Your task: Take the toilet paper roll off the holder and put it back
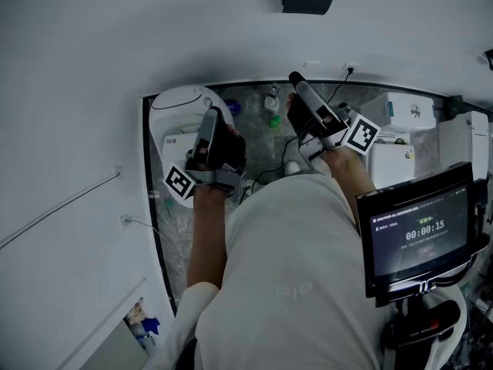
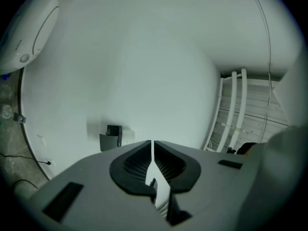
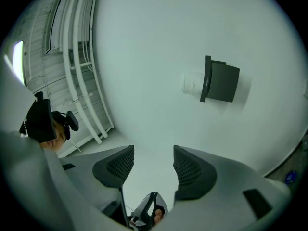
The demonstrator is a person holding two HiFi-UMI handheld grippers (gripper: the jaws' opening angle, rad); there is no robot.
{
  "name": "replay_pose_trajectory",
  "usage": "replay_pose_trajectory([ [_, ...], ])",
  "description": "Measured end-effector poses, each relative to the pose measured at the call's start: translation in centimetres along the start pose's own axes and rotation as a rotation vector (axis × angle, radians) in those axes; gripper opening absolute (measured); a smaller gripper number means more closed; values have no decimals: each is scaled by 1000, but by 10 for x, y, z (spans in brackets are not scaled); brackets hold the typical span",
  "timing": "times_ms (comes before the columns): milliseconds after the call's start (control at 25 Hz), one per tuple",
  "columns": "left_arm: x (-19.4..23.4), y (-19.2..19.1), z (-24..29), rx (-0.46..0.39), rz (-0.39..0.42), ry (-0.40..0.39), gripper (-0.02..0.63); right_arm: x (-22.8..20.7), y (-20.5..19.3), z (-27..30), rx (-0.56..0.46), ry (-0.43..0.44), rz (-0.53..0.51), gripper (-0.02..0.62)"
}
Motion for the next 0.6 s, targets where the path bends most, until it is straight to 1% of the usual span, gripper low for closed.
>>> replay_pose_trajectory([
  [600,-1,0,2,1,-1,-6,6,-1,0,-1,-4,-10,5,268],
])
Point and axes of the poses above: the fingertips, and each gripper's own axes: z forward along the fingers, x to its left, y out of its top, the point moved 9 cm from there along -z, backward along the fingers, and after that the axes turned 13 degrees about x, right-handed, at the moved point
